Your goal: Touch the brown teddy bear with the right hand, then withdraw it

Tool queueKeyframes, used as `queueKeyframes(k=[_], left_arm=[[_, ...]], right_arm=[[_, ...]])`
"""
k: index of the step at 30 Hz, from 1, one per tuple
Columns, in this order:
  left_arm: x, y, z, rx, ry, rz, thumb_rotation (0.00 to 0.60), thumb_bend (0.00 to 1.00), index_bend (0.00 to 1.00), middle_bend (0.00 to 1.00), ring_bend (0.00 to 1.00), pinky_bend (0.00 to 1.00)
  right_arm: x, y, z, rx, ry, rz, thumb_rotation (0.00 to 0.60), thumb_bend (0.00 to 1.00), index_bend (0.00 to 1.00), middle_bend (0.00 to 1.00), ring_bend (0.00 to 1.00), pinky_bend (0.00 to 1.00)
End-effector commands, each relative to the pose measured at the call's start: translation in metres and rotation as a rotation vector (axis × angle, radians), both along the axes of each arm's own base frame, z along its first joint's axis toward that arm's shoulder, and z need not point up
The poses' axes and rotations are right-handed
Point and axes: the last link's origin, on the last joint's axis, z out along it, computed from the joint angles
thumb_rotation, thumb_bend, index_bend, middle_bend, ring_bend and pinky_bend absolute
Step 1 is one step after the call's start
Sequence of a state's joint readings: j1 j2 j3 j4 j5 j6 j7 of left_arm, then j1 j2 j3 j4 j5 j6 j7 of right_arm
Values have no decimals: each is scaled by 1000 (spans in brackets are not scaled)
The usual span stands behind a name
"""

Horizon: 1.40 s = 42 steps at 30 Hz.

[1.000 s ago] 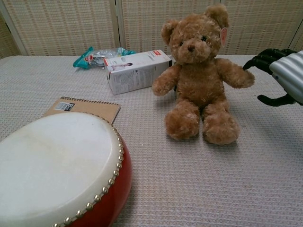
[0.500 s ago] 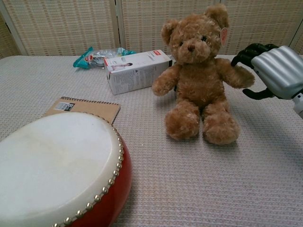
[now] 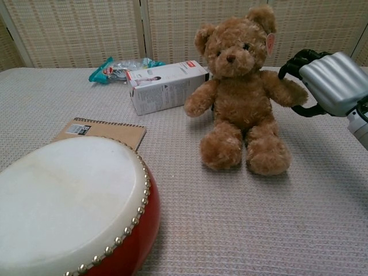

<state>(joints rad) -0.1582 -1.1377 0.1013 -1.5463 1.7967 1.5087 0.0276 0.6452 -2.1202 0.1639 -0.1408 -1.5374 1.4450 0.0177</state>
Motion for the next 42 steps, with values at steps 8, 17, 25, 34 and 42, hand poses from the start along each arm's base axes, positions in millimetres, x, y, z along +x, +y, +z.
queueKeyframes(k=[8, 17, 25, 34, 42], left_arm=[[1, -1, -2, -11, 5, -4, 600, 402, 288, 374, 401, 605], [1, -1, -1, -10, 7, -4, 600, 402, 289, 375, 401, 604], [1, -1, -1, -10, 4, -5, 600, 402, 289, 375, 401, 604], [1, -1, -1, -9, 4, -1, 600, 402, 289, 375, 400, 604], [1, -1, -1, -13, 5, -3, 600, 401, 289, 375, 400, 604]], right_arm=[[3, -4, 9, -57, 21, 11, 600, 140, 564, 393, 267, 516], [4, -8, 15, -88, 30, 10, 600, 144, 680, 429, 289, 536], [2, -4, 11, -67, 16, 6, 600, 144, 681, 429, 290, 537], [-2, -3, 9, -59, 44, -10, 600, 144, 681, 430, 289, 536], [1, -3, 13, -95, -4, -3, 600, 144, 681, 430, 290, 536]])
